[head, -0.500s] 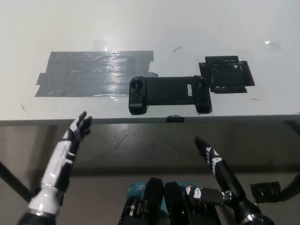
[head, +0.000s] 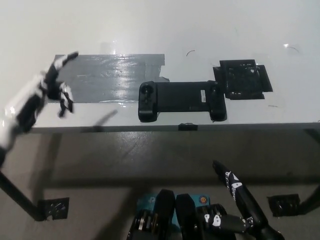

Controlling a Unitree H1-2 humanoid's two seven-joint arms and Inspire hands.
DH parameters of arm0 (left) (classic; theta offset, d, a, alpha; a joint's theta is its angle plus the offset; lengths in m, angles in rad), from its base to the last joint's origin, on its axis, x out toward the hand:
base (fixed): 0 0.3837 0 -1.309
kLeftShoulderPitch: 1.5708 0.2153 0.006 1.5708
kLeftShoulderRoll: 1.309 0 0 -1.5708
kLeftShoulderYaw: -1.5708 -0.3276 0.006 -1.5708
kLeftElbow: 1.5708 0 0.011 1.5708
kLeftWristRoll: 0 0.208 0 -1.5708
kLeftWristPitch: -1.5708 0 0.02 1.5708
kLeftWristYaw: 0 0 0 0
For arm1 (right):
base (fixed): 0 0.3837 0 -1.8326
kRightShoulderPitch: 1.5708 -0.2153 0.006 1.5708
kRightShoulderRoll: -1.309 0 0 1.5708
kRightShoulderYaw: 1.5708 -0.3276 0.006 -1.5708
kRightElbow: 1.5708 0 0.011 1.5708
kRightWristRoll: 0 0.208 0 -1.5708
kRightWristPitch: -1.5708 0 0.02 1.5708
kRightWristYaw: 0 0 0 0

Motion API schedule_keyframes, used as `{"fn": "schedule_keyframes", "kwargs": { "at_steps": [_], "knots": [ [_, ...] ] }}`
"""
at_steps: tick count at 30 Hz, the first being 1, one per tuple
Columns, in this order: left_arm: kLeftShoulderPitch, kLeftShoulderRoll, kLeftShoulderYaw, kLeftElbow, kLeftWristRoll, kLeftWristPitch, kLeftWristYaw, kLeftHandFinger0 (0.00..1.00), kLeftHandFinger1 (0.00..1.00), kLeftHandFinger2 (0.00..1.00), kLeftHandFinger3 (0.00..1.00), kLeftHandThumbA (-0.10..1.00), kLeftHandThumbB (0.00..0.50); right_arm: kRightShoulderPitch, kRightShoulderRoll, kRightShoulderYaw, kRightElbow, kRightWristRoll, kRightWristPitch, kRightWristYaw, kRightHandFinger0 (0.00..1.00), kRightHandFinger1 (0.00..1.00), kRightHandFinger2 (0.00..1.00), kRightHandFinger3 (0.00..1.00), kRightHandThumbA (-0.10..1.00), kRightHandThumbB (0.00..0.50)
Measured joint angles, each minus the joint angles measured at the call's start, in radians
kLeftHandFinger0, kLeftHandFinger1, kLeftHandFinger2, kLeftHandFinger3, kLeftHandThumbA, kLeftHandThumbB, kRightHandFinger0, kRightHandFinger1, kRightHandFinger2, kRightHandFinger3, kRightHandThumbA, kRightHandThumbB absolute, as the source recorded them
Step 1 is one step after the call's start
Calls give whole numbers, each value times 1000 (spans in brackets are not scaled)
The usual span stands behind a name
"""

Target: A controller is being placed at the center of the desk near the left hand and the robot uses its left hand's index finger to press a button at the left area of the controller

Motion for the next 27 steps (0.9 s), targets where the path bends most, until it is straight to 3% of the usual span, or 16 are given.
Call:
{"fn": "schedule_keyframes", "kwargs": {
  "at_steps": [3,5,6,11,17,20,27],
  "knots": [
    [-138,38,-90,150,-46,45,-63,0,15,293,1000,1000,371,4,0,1,0,0,0,3,1000,1000,1000,1000,923,242],
    [-215,52,-162,243,-69,65,-102,0,0,254,1000,1000,386,10,-1,1,0,-1,0,3,1000,1000,1000,1000,923,235],
    [-254,57,-204,294,-80,73,-123,0,0,188,1000,1000,414,12,-2,2,0,-1,0,4,1000,1000,1000,1000,922,232],
    [-409,60,-425,503,-120,112,-226,0,0,130,1000,1000,411,15,-6,3,-3,-8,0,5,1000,1000,1000,1000,895,223],
    [-572,61,-682,642,-144,148,-348,0,3,280,1000,1000,454,14,-9,3,-19,-11,0,9,1000,1000,1000,1000,867,210],
    [-640,61,-780,674,-146,159,-405,0,56,355,1000,1000,463,14,-10,3,-33,-15,0,12,1000,1000,1000,1000,847,206],
    [-729,61,-885,722,-117,176,-522,0,116,364,1000,1000,468,12,-23,3,-43,-22,0,16,1000,1000,1000,1000,845,204]
  ]
}}
